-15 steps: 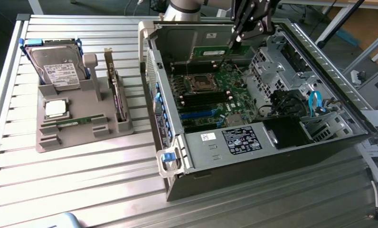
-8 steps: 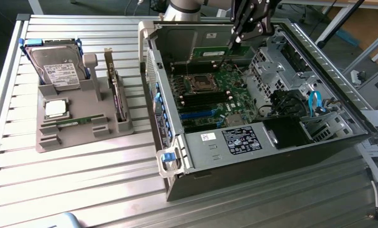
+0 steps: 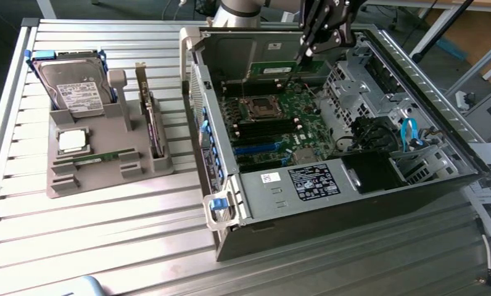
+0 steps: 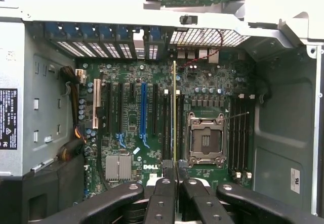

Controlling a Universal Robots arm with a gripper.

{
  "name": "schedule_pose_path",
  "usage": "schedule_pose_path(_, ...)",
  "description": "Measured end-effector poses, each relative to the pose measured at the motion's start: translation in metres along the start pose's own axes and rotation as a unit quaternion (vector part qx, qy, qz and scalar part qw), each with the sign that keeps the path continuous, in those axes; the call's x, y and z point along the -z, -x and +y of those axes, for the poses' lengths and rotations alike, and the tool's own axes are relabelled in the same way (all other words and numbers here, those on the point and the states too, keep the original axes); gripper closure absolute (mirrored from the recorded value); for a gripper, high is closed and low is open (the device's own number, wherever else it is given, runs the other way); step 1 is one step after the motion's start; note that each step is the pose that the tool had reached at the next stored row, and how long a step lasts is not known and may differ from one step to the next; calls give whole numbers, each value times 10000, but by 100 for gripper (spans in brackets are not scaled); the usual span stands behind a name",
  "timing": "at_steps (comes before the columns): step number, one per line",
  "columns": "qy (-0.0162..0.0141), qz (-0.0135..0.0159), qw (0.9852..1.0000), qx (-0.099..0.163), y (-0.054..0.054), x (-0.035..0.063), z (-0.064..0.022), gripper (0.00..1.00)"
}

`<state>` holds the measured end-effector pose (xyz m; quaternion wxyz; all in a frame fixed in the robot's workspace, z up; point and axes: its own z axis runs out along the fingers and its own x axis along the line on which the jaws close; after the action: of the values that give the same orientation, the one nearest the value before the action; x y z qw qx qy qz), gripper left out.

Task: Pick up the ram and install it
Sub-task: 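Pick up the ram and move it above insertion slot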

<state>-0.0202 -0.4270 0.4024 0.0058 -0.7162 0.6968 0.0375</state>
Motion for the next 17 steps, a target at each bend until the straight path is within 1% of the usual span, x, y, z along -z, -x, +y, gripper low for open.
schedule_pose_path(17,1,2,10000,0,-8,-121,-5,88)
